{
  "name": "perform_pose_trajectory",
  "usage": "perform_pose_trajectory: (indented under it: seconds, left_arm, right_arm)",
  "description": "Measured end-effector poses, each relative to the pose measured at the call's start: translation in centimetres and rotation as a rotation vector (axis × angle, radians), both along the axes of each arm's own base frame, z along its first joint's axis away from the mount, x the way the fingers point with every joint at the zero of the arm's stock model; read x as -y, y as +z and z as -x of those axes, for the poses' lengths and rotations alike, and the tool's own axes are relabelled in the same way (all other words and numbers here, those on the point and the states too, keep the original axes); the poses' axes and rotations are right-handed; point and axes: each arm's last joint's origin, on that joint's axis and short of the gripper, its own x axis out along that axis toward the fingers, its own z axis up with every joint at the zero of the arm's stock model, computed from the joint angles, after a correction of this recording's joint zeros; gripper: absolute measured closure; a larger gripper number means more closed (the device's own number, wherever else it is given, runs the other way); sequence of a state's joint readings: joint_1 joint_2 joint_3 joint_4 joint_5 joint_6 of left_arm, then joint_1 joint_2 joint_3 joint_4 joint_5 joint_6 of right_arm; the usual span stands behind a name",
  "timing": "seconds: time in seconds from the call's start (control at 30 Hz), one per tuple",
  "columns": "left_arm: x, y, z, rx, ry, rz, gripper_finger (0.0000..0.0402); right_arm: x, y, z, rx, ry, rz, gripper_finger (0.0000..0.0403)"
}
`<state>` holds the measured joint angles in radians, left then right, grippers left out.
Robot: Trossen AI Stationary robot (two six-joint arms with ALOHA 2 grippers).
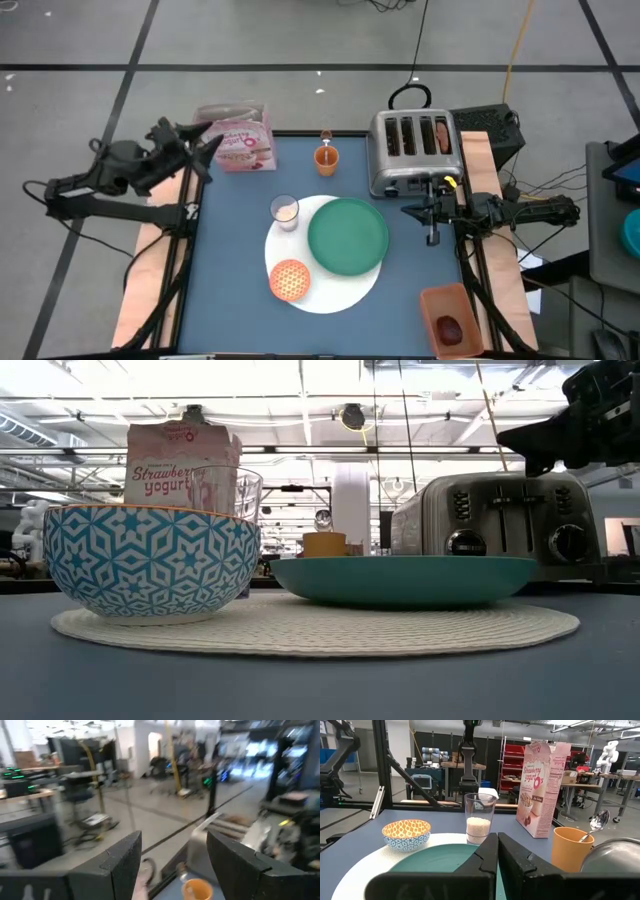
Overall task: Arrange a breakfast setting
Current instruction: Pour the cereal into the orange patterned bowl
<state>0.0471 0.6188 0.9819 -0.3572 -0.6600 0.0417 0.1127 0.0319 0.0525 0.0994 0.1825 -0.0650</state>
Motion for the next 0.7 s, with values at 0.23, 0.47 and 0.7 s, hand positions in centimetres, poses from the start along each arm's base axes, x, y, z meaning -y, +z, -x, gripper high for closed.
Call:
perform_pose_trajectory:
  seconds: [0.23,0.47,0.7]
  left_arm:
    - [-1.5,1.8,-3.1,-0.268,0.108,0.042,0.0172]
    - [-4.2,1.6,-5.7,-0.516,0.21,0.121,0.0172]
    - [-7.3,1.6,-7.8,-0.647,0.162,0.192,0.0172]
  right_arm:
    - [0.0,0.0,0.0,0.001,-0.004,0.0,0.0394]
    - [0.0,0.0,0.0,0.001,-0.004,0.0,0.0394]
    - [0.0,0.0,0.0,0.001,-0.004,0.0,0.0394]
